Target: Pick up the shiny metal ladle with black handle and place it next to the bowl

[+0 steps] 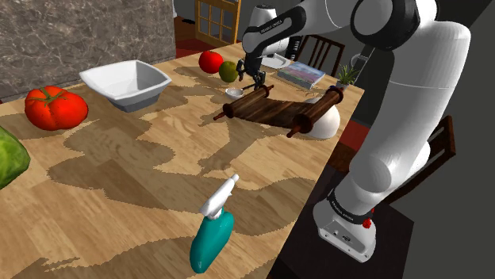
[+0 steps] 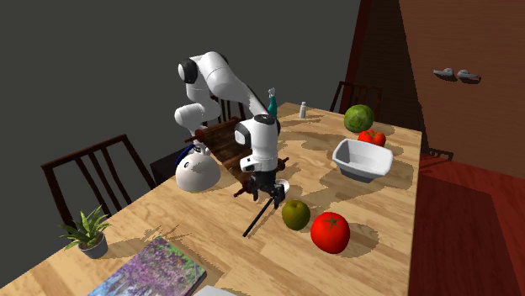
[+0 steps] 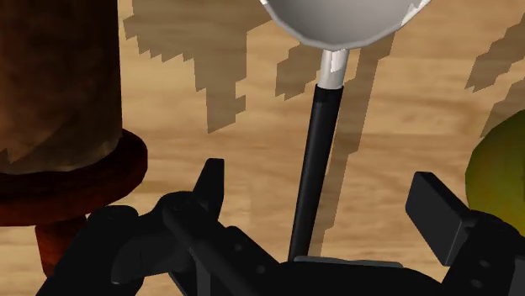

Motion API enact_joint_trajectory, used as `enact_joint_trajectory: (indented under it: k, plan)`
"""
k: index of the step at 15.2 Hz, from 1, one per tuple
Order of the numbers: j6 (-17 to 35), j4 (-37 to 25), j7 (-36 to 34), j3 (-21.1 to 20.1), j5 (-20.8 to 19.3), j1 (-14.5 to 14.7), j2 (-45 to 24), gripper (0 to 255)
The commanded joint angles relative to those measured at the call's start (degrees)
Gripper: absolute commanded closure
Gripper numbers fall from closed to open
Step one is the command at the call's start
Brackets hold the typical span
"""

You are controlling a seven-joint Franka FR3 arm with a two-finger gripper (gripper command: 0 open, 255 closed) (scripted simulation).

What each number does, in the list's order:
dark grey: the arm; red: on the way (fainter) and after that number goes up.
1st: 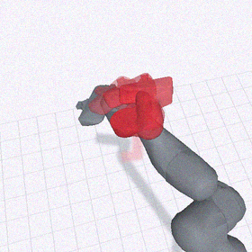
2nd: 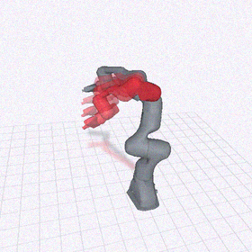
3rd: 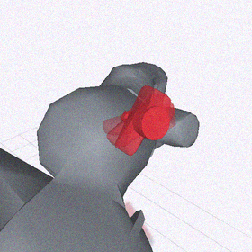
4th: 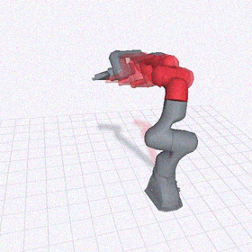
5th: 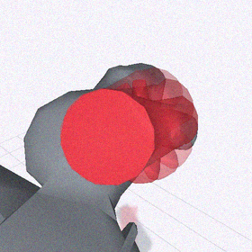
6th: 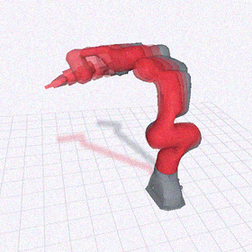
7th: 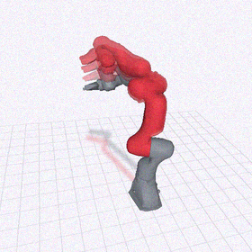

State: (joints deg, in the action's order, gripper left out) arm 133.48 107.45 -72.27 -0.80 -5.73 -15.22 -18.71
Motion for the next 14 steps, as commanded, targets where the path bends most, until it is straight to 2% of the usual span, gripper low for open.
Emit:
enact_joint_trajectory:
  k: [1, 10, 11, 14]
  plan:
    - [1.1, 0.16, -0.09, 0.04, -0.07, -0.01, -0.93, 0]
    - [2.0, 0.24, -0.14, 0.1, -0.14, -0.03, -1.75, 0]
    - [1.99, 0.23, -0.14, 0.1, -0.14, -0.03, -1.75, 255]
    - [2.01, 0.25, -0.13, 0.1, -0.14, -0.04, -1.74, 255]
